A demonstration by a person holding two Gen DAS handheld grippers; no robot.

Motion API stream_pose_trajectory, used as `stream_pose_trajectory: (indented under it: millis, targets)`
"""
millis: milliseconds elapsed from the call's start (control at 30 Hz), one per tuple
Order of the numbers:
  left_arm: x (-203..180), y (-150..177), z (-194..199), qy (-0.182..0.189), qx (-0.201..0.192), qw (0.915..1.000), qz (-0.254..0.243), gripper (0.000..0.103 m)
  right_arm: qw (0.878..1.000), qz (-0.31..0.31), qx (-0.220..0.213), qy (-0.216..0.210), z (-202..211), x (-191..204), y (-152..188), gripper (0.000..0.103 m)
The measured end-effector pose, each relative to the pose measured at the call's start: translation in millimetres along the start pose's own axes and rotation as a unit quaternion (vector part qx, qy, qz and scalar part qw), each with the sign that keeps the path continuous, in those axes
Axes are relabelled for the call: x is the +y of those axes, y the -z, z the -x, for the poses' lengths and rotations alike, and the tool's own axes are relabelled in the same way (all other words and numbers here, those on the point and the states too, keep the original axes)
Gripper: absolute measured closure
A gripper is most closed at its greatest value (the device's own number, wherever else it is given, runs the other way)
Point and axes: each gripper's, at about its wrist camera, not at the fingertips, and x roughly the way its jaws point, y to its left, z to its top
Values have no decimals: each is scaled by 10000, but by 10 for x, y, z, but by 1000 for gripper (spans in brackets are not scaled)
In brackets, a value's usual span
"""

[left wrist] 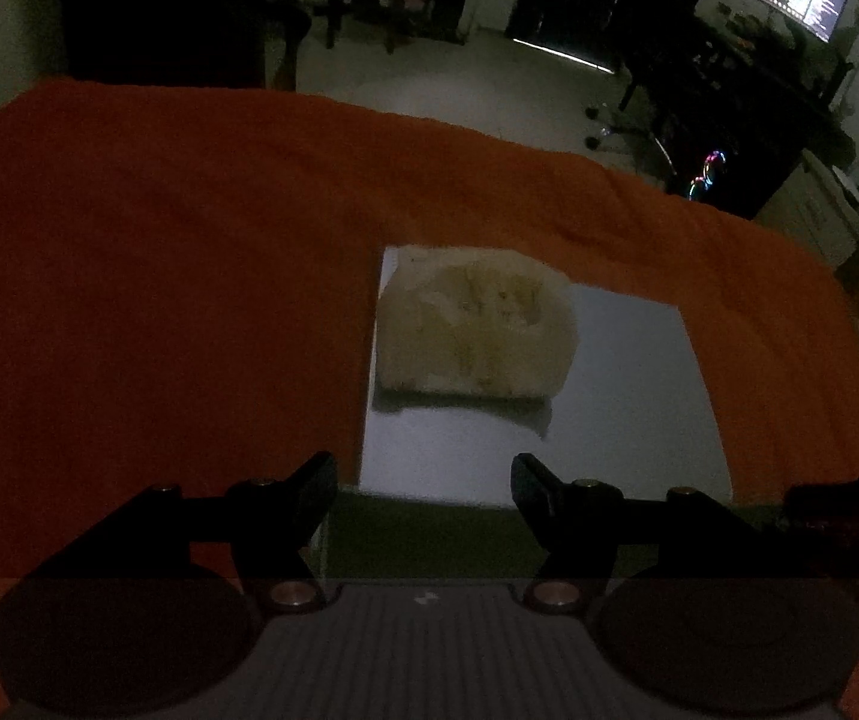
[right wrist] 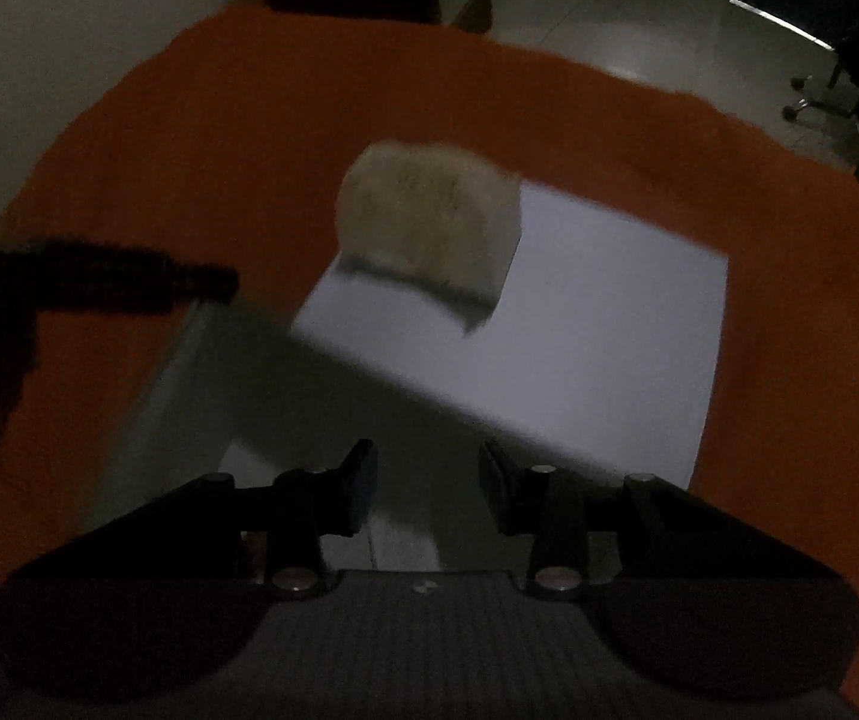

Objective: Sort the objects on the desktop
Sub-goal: 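Move both open tools over the cream paper bag on the tray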

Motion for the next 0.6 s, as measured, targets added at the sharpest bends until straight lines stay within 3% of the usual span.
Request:
stream_pose_trajectory:
  millis: [233,600]
  targets:
    - [51,-261,-151,22,-78,9999,134,42,9997,-103,-216,53,-62,-118,-456,62]
    - [62,-446,-577,15,19,9998,207,42,9973,-713,-118,112,-464,-484,-754,62]
